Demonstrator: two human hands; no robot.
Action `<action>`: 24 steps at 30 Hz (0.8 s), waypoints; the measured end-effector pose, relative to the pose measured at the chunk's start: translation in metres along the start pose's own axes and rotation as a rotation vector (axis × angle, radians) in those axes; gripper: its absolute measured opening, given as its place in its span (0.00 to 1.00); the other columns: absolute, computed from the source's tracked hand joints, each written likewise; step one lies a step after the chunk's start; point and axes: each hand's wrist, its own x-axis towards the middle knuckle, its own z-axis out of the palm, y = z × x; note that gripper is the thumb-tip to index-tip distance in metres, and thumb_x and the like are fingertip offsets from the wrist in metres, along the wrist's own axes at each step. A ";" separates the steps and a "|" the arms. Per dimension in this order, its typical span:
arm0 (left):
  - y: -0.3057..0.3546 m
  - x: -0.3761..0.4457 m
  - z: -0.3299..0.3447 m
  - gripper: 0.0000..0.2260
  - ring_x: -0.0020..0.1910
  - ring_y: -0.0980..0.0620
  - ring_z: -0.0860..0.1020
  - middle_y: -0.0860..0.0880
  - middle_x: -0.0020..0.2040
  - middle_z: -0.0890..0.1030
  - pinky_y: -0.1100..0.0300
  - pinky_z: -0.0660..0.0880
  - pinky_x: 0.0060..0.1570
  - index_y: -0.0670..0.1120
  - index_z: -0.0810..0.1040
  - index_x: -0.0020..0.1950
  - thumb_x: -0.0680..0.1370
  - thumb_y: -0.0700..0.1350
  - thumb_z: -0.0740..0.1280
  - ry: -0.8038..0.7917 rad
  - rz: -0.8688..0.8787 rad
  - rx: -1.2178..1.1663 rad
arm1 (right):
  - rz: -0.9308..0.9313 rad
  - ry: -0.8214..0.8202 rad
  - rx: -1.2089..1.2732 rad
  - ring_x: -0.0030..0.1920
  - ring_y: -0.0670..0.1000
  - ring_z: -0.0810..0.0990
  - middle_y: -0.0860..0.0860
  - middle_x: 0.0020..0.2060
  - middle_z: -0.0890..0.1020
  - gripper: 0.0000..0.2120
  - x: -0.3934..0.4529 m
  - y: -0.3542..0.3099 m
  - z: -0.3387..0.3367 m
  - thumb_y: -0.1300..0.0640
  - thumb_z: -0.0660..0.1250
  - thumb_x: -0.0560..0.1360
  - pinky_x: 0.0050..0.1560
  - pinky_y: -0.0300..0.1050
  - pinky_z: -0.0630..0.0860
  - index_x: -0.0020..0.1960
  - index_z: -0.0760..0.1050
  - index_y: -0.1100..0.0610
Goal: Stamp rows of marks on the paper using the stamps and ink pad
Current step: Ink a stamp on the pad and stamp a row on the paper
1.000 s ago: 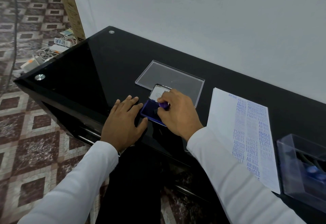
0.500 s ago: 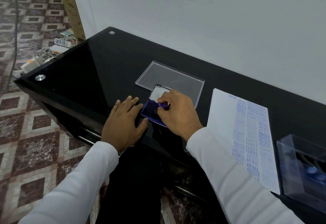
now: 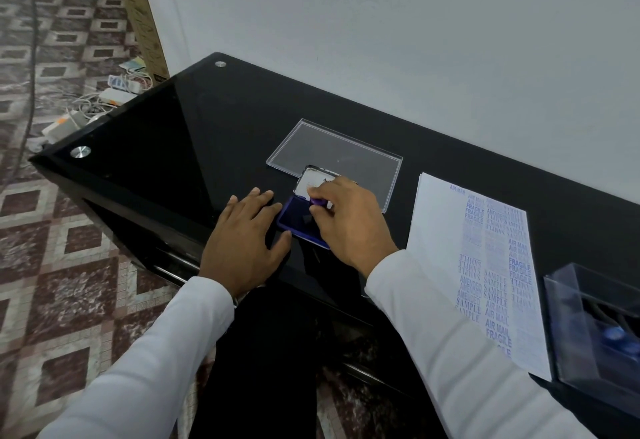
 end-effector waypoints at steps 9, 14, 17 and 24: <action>0.000 0.000 0.000 0.25 0.78 0.49 0.61 0.49 0.76 0.69 0.49 0.48 0.77 0.50 0.72 0.74 0.79 0.60 0.64 -0.004 0.001 -0.002 | 0.010 -0.005 0.010 0.51 0.50 0.79 0.50 0.52 0.81 0.11 -0.002 -0.002 -0.001 0.57 0.68 0.77 0.55 0.43 0.78 0.59 0.80 0.55; 0.000 0.000 -0.001 0.26 0.79 0.49 0.61 0.49 0.77 0.69 0.49 0.48 0.77 0.50 0.72 0.74 0.79 0.61 0.61 -0.010 0.001 -0.011 | -0.008 -0.063 -0.023 0.60 0.52 0.77 0.53 0.60 0.80 0.14 0.000 -0.002 -0.004 0.57 0.64 0.81 0.63 0.43 0.71 0.65 0.78 0.55; 0.000 0.000 -0.001 0.27 0.79 0.49 0.60 0.49 0.77 0.68 0.49 0.48 0.77 0.51 0.71 0.74 0.78 0.62 0.58 -0.013 0.001 -0.011 | -0.007 -0.074 -0.039 0.61 0.53 0.77 0.54 0.61 0.80 0.14 0.000 -0.002 -0.004 0.56 0.63 0.82 0.63 0.43 0.70 0.65 0.78 0.56; 0.001 0.000 -0.002 0.28 0.79 0.49 0.60 0.49 0.77 0.68 0.49 0.48 0.77 0.50 0.72 0.74 0.77 0.63 0.57 -0.010 -0.005 -0.015 | -0.004 -0.029 0.017 0.58 0.52 0.79 0.53 0.57 0.81 0.14 -0.002 -0.001 -0.004 0.58 0.67 0.79 0.62 0.48 0.75 0.64 0.79 0.56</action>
